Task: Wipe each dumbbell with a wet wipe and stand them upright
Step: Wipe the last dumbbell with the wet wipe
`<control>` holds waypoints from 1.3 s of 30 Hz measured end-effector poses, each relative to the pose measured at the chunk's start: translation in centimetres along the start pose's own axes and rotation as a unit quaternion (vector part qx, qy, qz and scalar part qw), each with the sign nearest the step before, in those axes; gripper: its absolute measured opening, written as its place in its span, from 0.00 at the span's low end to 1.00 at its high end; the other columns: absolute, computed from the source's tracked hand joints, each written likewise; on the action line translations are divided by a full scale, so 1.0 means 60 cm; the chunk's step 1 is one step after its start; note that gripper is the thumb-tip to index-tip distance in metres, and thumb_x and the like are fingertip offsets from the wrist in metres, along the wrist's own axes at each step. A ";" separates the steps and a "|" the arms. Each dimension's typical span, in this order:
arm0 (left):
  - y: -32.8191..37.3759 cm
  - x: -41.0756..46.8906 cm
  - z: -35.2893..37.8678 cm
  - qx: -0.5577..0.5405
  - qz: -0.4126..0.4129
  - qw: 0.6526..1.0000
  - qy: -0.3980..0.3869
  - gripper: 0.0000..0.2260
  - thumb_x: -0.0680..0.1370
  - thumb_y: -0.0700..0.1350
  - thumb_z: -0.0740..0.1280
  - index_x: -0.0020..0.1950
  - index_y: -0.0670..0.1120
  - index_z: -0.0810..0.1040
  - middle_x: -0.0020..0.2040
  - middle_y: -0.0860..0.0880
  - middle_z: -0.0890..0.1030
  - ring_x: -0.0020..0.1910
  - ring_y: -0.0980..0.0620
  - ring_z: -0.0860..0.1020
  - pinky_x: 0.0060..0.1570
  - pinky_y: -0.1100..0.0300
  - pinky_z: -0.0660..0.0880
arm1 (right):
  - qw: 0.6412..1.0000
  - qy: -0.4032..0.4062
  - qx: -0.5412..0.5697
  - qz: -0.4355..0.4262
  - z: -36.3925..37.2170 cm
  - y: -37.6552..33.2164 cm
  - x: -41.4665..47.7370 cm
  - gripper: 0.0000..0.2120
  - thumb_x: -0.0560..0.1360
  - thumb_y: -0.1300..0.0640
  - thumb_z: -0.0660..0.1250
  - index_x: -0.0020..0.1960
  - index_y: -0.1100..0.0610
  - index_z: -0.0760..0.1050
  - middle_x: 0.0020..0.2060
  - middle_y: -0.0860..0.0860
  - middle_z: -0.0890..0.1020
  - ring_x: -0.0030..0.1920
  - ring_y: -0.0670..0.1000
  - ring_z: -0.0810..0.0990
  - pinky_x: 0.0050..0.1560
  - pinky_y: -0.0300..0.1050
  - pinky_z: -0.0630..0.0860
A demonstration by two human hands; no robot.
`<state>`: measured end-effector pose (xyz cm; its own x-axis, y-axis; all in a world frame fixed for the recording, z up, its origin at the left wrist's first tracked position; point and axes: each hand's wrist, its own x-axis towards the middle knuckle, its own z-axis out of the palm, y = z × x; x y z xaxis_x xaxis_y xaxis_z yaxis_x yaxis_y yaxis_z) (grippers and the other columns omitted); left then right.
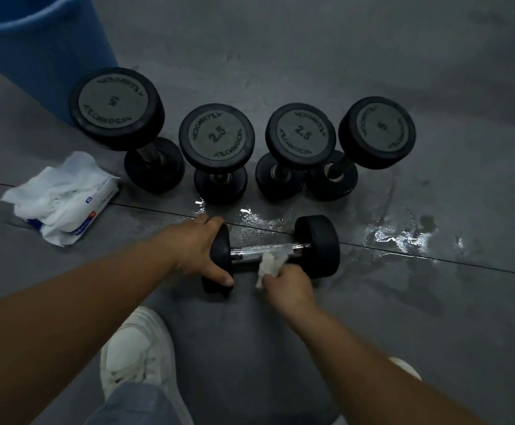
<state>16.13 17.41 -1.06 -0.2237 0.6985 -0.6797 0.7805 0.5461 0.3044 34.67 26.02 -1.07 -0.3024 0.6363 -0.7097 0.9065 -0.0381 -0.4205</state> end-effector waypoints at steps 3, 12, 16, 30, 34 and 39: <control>0.001 -0.001 0.002 0.000 -0.001 1.000 0.002 0.58 0.54 0.74 0.74 0.75 0.51 0.56 0.71 0.48 0.66 0.68 0.44 0.70 0.63 0.50 0.72 | 0.844 -0.056 0.494 0.199 0.025 -0.018 0.014 0.06 0.75 0.63 0.61 0.48 0.57 0.75 0.38 0.55 0.80 0.36 0.50 0.79 0.42 0.45 0.77; -0.002 0.005 0.005 -0.005 -0.006 1.000 0.007 0.54 0.53 0.74 0.74 0.72 0.51 0.61 0.66 0.49 0.69 0.65 0.45 0.72 0.60 0.49 0.74 | 0.956 0.151 -0.028 -0.248 0.021 -0.056 0.019 0.03 0.71 0.63 0.63 0.42 0.58 0.75 0.39 0.52 0.78 0.40 0.52 0.76 0.41 0.46 0.71; -0.002 0.002 0.013 0.007 -0.007 1.000 0.013 0.56 0.52 0.75 0.72 0.73 0.51 0.59 0.68 0.48 0.68 0.66 0.45 0.72 0.61 0.48 0.74 | 0.876 0.076 -0.290 -0.378 0.041 -0.036 0.017 0.06 0.65 0.60 0.67 0.41 0.60 0.79 0.38 0.57 0.80 0.41 0.60 0.78 0.37 0.48 0.74; 0.012 -0.035 0.047 0.030 0.038 0.996 0.079 0.58 0.61 0.71 0.73 0.79 0.46 0.50 0.79 0.44 0.55 0.76 0.45 0.60 0.73 0.53 0.61 | 0.854 0.092 -0.378 -0.346 -0.018 -0.006 0.031 0.04 0.60 0.61 0.72 0.34 0.57 0.78 0.32 0.54 0.77 0.33 0.58 0.77 0.30 0.46 0.71; 0.002 -0.052 0.038 0.060 0.087 0.993 0.043 0.57 0.64 0.69 0.73 0.80 0.46 0.46 0.79 0.46 0.55 0.75 0.46 0.62 0.70 0.58 0.62 | 0.845 0.081 -0.395 -0.352 0.005 -0.018 -0.009 0.10 0.70 0.61 0.60 0.44 0.62 0.80 0.42 0.58 0.79 0.45 0.60 0.78 0.40 0.50 0.74; -0.007 -0.055 0.044 0.017 0.068 0.997 0.012 0.59 0.60 0.66 0.77 0.79 0.49 0.46 0.77 0.48 0.58 0.68 0.45 0.72 0.63 0.57 0.72 | 0.904 0.107 -0.337 -0.240 -0.023 0.003 0.011 0.11 0.76 0.63 0.58 0.57 0.59 0.74 0.54 0.57 0.72 0.53 0.59 0.76 0.48 0.50 0.74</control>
<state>18.10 13.66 -0.71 -0.1281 0.7769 -0.6165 0.8238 0.4295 0.3700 35.04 27.51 -0.84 -0.7103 0.5923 -0.3803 0.6815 0.7140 -0.1607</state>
